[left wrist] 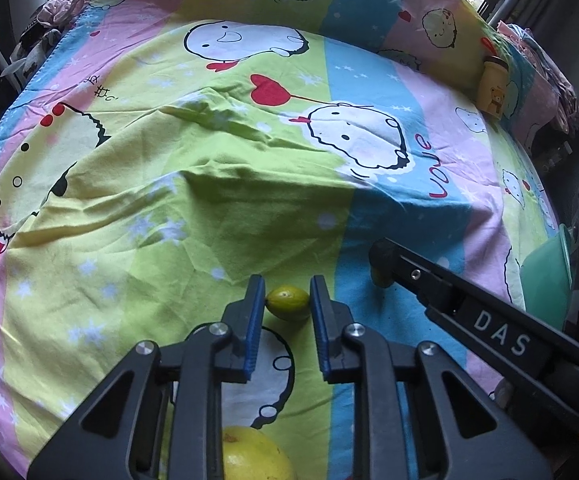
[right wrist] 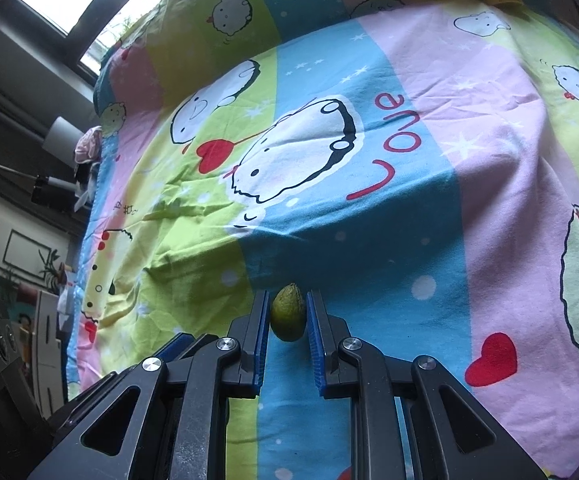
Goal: Organize fruits
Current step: 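Carry both held olives over the green bowl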
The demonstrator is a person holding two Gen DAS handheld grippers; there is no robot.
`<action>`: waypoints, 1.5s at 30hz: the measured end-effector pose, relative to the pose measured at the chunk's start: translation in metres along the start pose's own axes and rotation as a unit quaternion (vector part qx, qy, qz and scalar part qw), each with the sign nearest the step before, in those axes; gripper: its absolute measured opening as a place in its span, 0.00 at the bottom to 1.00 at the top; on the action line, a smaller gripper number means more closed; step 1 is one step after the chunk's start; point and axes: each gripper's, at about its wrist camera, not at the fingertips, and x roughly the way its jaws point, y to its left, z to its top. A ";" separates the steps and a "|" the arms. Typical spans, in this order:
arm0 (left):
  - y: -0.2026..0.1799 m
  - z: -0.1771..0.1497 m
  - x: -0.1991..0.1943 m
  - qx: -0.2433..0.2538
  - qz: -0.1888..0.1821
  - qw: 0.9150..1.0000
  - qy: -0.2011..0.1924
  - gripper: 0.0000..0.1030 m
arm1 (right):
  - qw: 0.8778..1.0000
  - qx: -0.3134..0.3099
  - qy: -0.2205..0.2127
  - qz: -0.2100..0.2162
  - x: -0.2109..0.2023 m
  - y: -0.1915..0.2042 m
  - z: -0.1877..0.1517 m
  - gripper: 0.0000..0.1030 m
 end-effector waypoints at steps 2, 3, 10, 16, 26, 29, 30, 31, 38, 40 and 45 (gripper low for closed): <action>0.002 0.000 0.000 -0.008 -0.006 1.000 0.005 0.22 | 1.000 0.004 0.003 0.001 0.000 -0.002 0.000 0.20; 0.002 0.000 0.000 -0.012 -0.012 1.000 0.009 0.22 | 1.000 0.005 0.003 0.001 -0.001 -0.003 0.000 0.20; -0.007 -0.002 0.002 -0.002 -0.015 1.000 0.013 0.24 | 1.000 0.011 -0.006 0.001 -0.010 -0.007 0.000 0.20; -0.008 -0.002 0.007 -0.007 -0.021 1.000 0.021 0.26 | 1.000 0.019 -0.010 0.003 -0.014 -0.011 0.000 0.20; -0.018 -0.005 0.012 0.017 -0.010 1.000 0.025 0.24 | 1.000 0.022 -0.012 0.005 -0.017 -0.013 0.000 0.20; -0.019 -0.005 0.011 0.019 -0.001 1.000 0.021 0.23 | 1.000 0.022 -0.014 0.005 -0.018 -0.014 0.000 0.20; -0.019 -0.005 0.010 0.021 0.006 1.000 0.017 0.22 | 1.000 0.022 -0.015 0.005 -0.019 -0.014 0.000 0.20; -0.020 -0.006 0.008 0.024 0.012 1.000 0.011 0.22 | 1.000 0.021 -0.016 0.005 -0.020 -0.014 0.000 0.20; -0.025 -0.007 -0.008 0.034 0.007 0.999 -0.014 0.22 | 0.999 0.019 -0.030 0.013 -0.034 -0.014 -0.002 0.20; -0.028 -0.008 -0.015 0.036 0.004 0.999 -0.023 0.22 | 0.999 0.020 -0.036 0.016 -0.040 -0.014 -0.003 0.20; -0.034 -0.010 -0.034 0.040 -0.010 0.998 -0.048 0.22 | 0.998 0.020 -0.055 0.024 -0.056 -0.017 -0.005 0.20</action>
